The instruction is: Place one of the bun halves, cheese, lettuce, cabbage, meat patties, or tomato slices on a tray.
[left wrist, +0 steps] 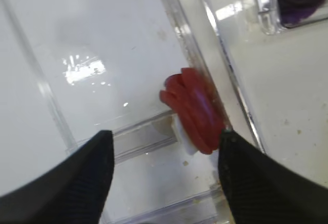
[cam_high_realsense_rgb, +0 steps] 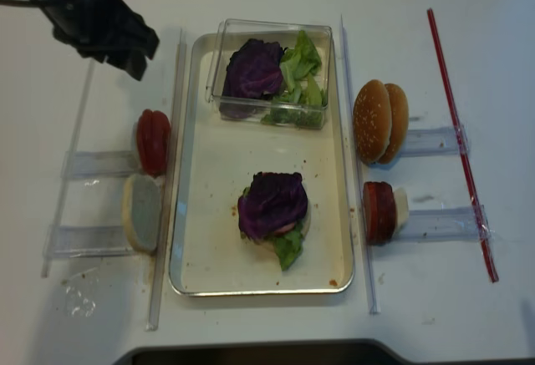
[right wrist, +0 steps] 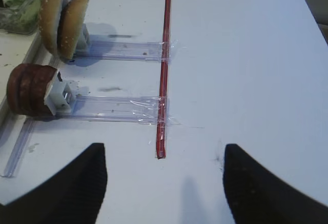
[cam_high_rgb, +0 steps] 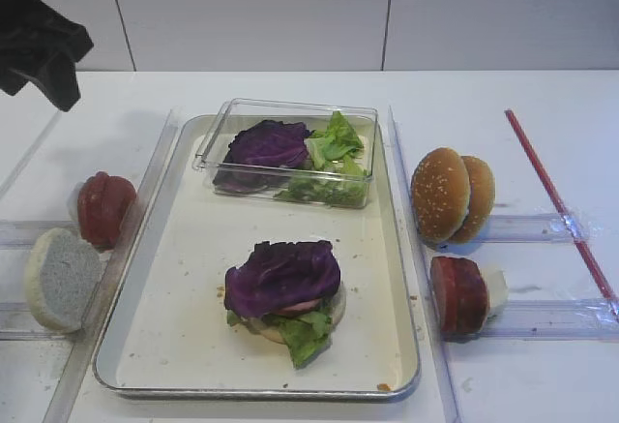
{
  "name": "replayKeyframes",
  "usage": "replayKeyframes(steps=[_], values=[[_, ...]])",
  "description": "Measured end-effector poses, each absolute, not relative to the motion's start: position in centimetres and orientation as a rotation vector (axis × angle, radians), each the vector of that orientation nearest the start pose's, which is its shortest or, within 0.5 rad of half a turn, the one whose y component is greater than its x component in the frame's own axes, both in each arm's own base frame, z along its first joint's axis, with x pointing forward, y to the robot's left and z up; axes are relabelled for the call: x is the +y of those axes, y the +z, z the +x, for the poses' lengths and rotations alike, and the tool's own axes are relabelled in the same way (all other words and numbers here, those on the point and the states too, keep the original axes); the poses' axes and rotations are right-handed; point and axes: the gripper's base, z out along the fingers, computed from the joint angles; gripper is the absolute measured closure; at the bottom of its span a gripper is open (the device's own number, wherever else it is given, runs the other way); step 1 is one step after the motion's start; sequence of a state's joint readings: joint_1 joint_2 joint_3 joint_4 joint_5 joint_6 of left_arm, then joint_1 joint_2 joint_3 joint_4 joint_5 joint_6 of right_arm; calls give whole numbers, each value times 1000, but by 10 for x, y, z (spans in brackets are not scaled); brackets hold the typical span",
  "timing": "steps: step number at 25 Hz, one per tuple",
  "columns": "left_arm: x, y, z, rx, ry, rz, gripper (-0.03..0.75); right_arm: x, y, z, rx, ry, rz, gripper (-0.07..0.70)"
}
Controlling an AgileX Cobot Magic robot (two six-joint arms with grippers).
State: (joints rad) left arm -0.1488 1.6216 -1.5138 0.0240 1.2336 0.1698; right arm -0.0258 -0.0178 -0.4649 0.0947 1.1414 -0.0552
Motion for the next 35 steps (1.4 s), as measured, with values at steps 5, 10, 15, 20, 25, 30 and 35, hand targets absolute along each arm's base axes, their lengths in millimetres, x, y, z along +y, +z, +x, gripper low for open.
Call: replayKeyframes(steps=[5, 10, 15, 20, 25, 30, 35], values=[[-11, 338, 329, 2798, 53, 295, 307, 8, 261, -7, 2139, 68, -40, 133], [23, 338, 328, 2807, -4, 126, 307, 8, 261, -7, 2139, 68, -40, 133], [37, 340, 326, 2793, -95, 61, 307, 8, 261, -7, 2139, 68, -40, 133], [35, 352, 318, 2750, -103, 84, 307, 8, 261, -7, 2139, 68, -40, 133], [31, 377, 289, 2677, -82, 93, 307, 8, 261, -7, 2139, 68, -40, 133], [25, 393, 249, 2619, -65, 103, 307, 8, 261, -7, 2139, 68, -40, 133], [16, 398, 206, 2573, -51, 146, 307, 8, 261, -7, 2139, 68, -40, 133]])
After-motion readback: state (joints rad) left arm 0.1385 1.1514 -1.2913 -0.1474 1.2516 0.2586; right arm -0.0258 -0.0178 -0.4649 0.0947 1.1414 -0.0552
